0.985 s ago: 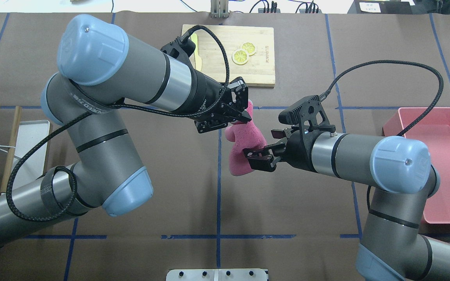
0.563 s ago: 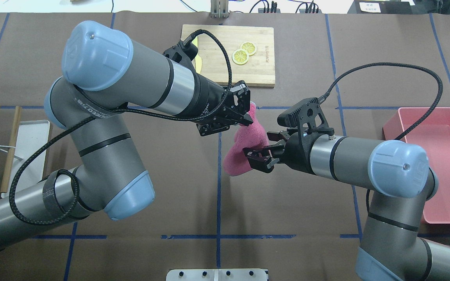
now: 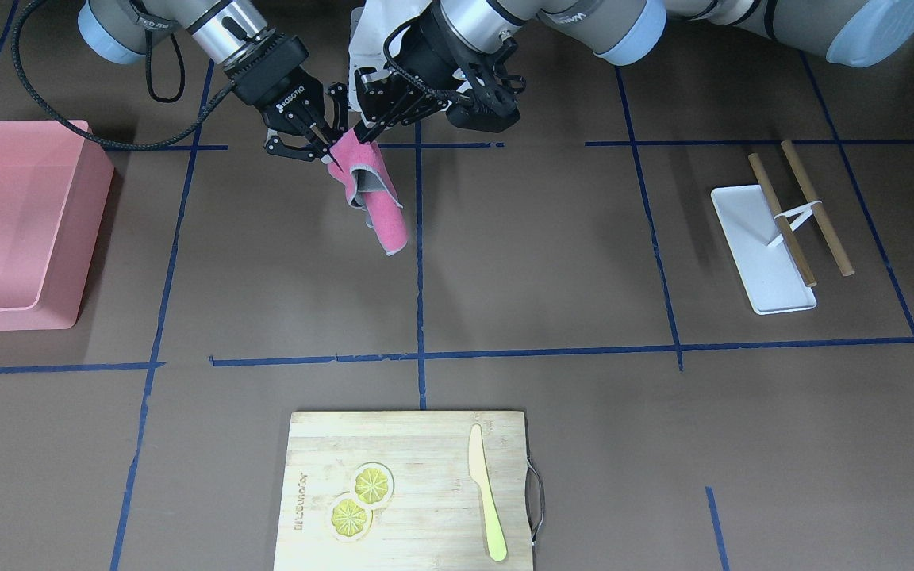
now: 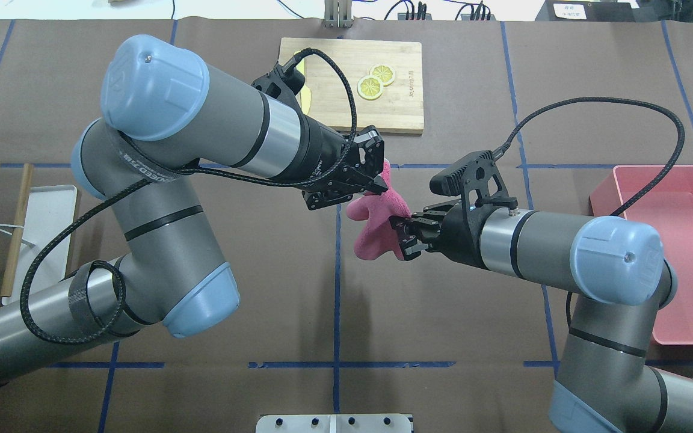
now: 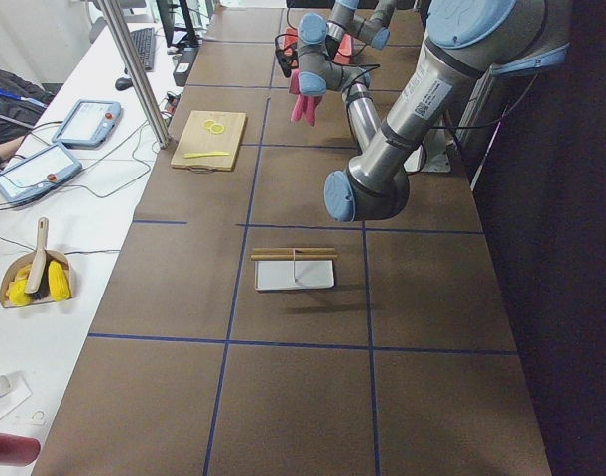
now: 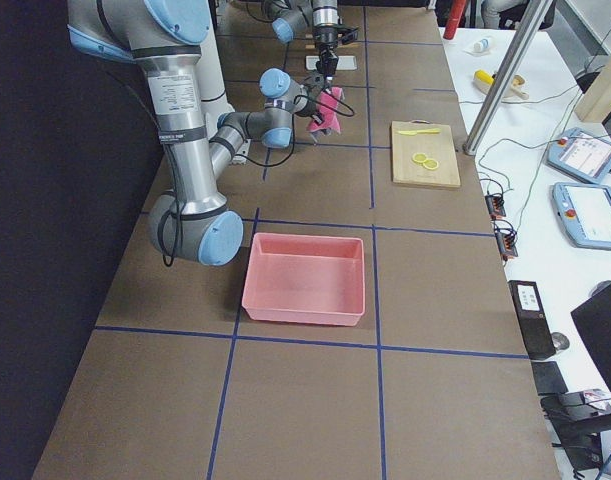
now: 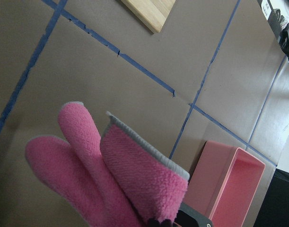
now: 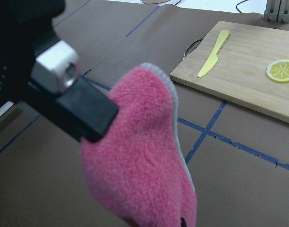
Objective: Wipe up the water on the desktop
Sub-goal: 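Grasp the hanging cloth with the right gripper and release it from the left gripper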
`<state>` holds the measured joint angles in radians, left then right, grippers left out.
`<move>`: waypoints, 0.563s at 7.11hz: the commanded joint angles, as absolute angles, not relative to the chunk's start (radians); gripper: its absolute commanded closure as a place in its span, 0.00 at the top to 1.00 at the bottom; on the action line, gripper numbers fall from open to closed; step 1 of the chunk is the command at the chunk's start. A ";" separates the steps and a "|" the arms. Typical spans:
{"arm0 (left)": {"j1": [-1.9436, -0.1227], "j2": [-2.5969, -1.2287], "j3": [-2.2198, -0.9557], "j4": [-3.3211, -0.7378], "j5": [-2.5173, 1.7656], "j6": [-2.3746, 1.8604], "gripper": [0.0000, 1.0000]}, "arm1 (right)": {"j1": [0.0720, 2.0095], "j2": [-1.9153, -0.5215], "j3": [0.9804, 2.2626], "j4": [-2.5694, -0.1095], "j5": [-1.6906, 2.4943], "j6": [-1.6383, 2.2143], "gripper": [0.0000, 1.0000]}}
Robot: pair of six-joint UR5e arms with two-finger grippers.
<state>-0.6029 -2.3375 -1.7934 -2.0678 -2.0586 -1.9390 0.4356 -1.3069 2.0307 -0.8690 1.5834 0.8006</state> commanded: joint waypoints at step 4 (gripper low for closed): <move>-0.609 -2.335 -1.799 -2.068 -2.060 -1.931 1.00 | 0.439 -1.304 2.040 -0.870 1.588 0.807 0.00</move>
